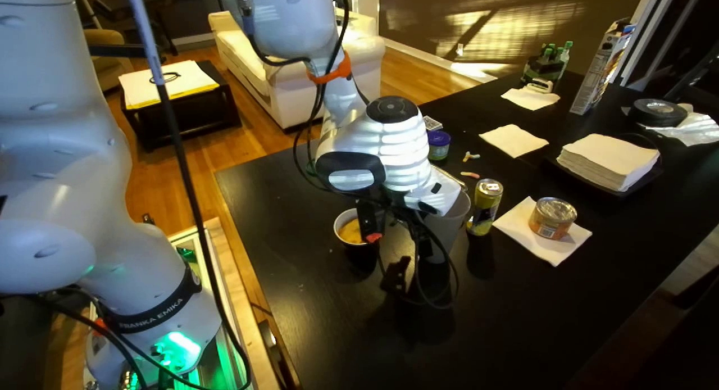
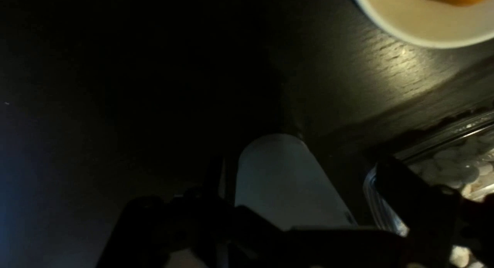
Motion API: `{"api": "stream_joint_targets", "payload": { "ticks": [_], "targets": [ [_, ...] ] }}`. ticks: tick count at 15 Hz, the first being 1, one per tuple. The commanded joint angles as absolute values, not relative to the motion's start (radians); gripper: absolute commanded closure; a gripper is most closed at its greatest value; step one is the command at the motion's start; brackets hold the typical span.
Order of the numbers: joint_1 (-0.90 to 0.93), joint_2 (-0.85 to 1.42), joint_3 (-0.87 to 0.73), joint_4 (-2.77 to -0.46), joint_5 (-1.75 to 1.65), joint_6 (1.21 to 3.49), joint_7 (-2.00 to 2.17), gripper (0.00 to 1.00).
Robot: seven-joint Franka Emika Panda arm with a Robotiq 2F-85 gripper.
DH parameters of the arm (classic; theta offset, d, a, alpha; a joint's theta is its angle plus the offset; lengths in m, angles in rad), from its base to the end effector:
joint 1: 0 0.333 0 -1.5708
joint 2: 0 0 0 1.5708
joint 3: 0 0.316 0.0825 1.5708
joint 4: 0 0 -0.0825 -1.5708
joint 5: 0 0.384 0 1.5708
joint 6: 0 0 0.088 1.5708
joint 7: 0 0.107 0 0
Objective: Use the grey cup to get some of the contents of the clear lunchbox
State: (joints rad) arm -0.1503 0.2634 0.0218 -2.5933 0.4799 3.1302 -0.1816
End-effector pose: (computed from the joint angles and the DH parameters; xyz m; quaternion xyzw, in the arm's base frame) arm 0.4444 -0.0973 0.1891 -0.9680 0.2102 -0.1360 0.0170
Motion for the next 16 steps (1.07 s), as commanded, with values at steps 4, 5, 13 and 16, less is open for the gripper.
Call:
{"api": "stream_joint_targets", "payload": {
  "ticks": [4,5,13,16],
  "targets": [
    [-0.266,0.346,0.131,-2.554,0.501,3.203,-0.218,0.00],
    [-0.282,0.353,0.145,-2.553,0.493,3.218,-0.215,0.00],
    [-0.278,0.304,0.126,-2.605,0.474,3.303,-0.210,0.00],
    [-0.273,0.276,0.112,-2.620,0.473,3.320,-0.225,0.00]
  ]
}}
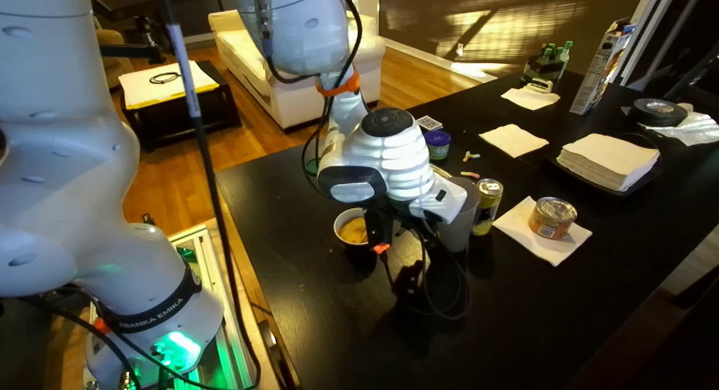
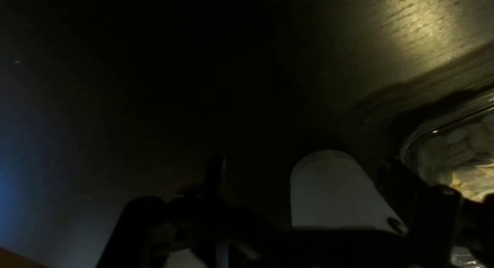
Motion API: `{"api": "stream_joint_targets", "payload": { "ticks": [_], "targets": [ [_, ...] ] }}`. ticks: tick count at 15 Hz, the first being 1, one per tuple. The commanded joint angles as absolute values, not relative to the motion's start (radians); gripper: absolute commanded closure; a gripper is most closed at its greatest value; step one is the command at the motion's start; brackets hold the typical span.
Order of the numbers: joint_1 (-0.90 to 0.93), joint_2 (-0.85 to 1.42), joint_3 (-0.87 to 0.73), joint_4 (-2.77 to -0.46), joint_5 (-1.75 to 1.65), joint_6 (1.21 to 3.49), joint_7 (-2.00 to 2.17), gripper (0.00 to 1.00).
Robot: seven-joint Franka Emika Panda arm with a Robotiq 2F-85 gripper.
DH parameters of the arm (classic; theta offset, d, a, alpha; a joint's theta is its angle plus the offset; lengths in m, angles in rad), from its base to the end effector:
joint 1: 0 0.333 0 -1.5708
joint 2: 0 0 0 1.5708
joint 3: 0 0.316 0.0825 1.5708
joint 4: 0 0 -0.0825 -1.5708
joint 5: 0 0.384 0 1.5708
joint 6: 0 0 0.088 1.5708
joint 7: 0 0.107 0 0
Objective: Use the grey cup to get some of the contents of the clear lunchbox
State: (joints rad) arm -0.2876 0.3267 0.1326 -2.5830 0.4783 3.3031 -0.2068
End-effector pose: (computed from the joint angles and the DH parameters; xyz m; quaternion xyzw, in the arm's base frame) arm 0.4467 -0.1151 0.1826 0.9573 -0.2193 0.1882 0.0057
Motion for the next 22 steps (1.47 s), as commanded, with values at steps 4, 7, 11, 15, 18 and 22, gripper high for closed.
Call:
{"api": "stream_joint_targets", "payload": {
  "ticks": [4,7,11,15,18,22],
  "targets": [
    [-0.295,0.250,0.127,-2.615,0.464,3.314,-0.244,0.00],
    [-0.399,0.255,0.246,-2.589,0.428,3.306,-0.243,0.00],
    [-0.576,0.309,0.440,-2.560,0.374,3.338,-0.249,0.00],
    [-0.694,0.368,0.533,-2.559,0.317,3.391,-0.258,0.00],
    [-0.752,0.420,0.566,-2.555,0.273,3.452,-0.257,0.00],
    [-0.812,0.480,0.597,-2.551,0.205,3.520,-0.250,0.00]
  ]
}}
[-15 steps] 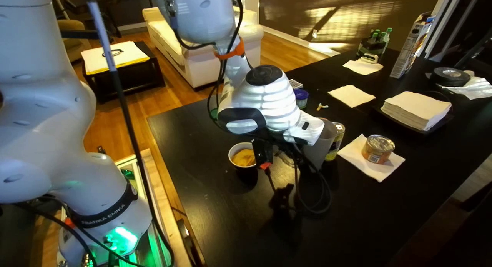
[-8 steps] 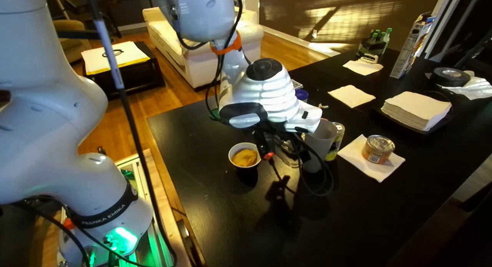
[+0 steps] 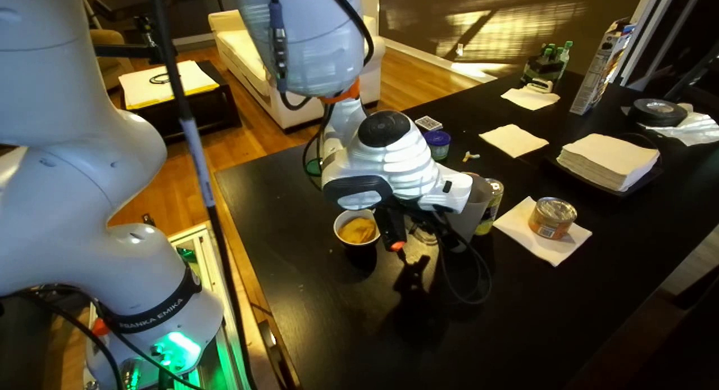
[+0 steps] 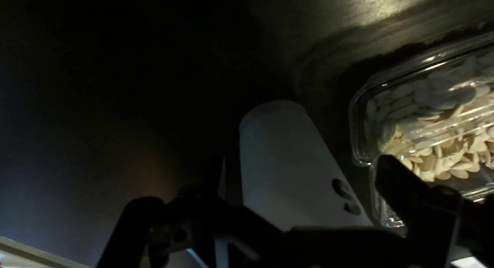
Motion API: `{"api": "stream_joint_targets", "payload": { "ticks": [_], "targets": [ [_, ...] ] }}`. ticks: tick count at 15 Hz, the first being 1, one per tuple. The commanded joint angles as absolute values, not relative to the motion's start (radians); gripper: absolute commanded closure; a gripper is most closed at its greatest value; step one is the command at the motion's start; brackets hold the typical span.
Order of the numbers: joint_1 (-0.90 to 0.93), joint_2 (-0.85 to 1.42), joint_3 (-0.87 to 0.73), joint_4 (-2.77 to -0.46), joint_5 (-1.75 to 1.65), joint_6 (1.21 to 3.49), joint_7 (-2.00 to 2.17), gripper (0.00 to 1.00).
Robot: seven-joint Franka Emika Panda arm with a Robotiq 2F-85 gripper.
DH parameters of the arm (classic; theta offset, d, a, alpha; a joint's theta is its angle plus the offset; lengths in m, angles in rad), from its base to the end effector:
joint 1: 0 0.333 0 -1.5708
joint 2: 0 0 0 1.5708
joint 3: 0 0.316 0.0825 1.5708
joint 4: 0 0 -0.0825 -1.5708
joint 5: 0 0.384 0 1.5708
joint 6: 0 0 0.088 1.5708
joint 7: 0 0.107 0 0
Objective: Use the grey cup to get some of the contents of the clear lunchbox
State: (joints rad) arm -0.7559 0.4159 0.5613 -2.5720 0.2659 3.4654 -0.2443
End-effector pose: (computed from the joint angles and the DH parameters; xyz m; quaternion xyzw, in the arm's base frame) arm 0.4626 -0.1105 0.1907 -0.9519 0.1550 -0.2621 0.0349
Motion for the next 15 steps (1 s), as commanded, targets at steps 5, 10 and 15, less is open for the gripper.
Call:
{"api": "stream_joint_targets", "payload": {
  "ticks": [5,10,15],
  "targets": [
    [-0.870,0.556,0.627,-2.532,0.132,3.555,-0.249,0.00],
    [-0.782,0.575,0.449,-2.501,-0.200,3.572,0.010,0.00],
    [-0.783,0.600,0.420,-2.464,-0.317,3.578,0.084,0.00]
  ]
}}
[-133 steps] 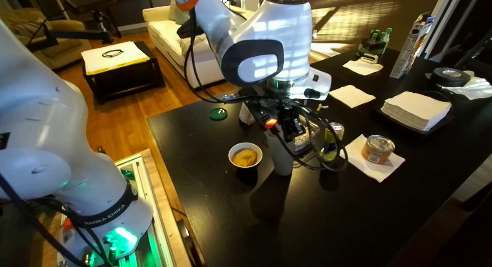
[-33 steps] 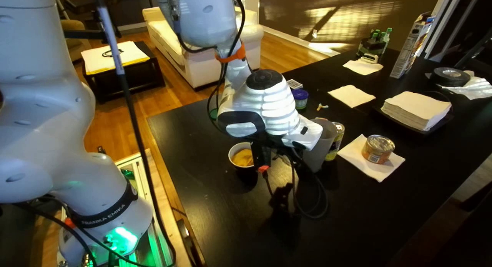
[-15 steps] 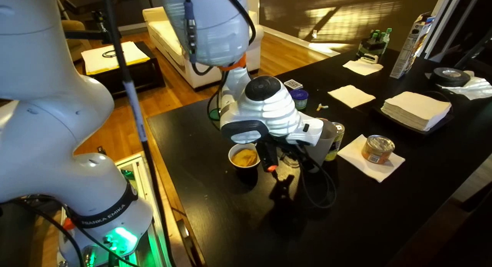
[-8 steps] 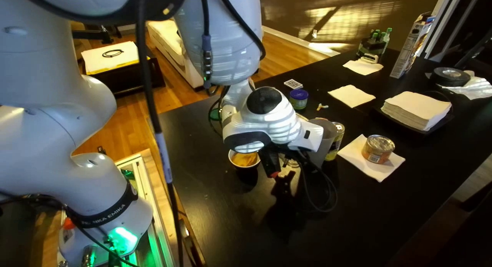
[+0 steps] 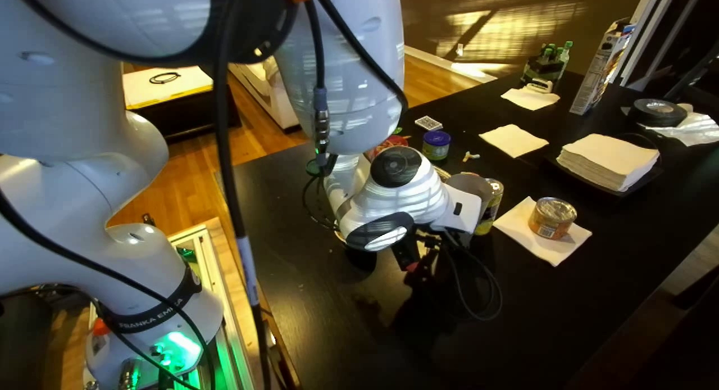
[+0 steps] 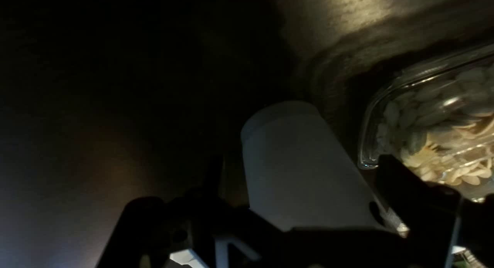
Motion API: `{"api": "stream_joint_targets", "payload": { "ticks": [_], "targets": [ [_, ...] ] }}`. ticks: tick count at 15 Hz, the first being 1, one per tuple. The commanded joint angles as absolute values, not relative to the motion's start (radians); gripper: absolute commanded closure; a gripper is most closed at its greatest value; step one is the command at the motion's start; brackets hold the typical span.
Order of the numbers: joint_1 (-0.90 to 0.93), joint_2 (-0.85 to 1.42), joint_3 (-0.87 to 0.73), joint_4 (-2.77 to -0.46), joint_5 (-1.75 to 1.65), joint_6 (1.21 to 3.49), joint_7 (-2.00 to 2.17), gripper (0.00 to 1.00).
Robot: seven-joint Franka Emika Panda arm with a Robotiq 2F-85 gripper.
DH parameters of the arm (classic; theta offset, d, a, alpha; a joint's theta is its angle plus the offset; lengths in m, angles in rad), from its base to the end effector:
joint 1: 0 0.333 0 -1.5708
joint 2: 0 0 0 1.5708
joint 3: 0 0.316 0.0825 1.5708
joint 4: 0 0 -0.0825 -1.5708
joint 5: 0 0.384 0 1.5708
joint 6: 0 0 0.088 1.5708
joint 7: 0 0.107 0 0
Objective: Use the grey cup to get some of the contents of the clear lunchbox
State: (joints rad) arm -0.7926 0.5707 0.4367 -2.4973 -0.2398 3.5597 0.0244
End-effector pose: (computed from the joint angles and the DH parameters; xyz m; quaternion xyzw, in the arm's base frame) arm 0.4712 -0.1312 0.1571 -0.9450 0.1232 -0.2943 0.0717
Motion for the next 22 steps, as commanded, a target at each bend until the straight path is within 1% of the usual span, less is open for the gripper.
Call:
{"api": "stream_joint_targets", "payload": {
  "ticks": [1,22],
  "targets": [
    [-0.760,0.570,0.394,-2.487,-0.303,3.566,0.088,0.00],
    [-0.725,0.670,0.376,-2.388,-0.370,3.595,0.105,0.00]
  ]
}}
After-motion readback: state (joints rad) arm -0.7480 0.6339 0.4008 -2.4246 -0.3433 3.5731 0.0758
